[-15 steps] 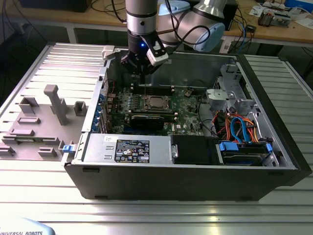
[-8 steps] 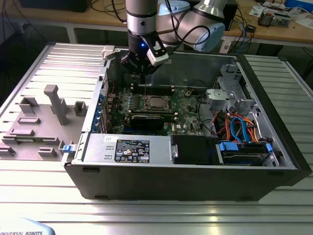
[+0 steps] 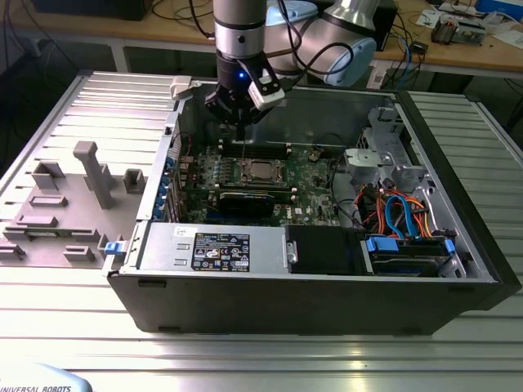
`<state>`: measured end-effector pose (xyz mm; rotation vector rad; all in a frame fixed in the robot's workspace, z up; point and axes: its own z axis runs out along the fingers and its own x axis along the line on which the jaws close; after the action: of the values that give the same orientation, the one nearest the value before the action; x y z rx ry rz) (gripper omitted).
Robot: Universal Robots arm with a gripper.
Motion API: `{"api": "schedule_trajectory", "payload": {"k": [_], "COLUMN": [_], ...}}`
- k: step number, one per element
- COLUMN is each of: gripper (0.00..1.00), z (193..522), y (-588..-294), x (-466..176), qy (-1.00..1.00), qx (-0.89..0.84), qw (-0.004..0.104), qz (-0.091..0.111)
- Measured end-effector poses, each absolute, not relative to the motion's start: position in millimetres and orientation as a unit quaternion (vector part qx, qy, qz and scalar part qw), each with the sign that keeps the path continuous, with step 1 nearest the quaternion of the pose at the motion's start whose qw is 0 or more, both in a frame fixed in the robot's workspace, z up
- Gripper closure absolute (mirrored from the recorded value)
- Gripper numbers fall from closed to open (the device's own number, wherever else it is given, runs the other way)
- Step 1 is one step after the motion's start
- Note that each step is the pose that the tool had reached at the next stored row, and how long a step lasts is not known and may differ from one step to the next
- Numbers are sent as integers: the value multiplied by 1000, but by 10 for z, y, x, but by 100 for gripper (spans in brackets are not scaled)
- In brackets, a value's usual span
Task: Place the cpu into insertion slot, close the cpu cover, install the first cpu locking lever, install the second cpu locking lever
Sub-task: 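Install the first cpu locking lever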
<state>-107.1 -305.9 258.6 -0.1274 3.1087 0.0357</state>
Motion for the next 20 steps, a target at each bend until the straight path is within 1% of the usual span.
{"api": "schedule_trajectory", "payload": {"k": [16,17,19,20], "gripper": [89,89,89,89], "z": [2586,2586,2585,2585], "y": [-3059,-3059,-3068,-3076], "x": [-1007,-1006,-1006,-1007], "qy": [999,999,999,998], "qx": [-41,-41,-40,-40], "qw": [15,15,16,16], "qz": [11,14,31,36]}}
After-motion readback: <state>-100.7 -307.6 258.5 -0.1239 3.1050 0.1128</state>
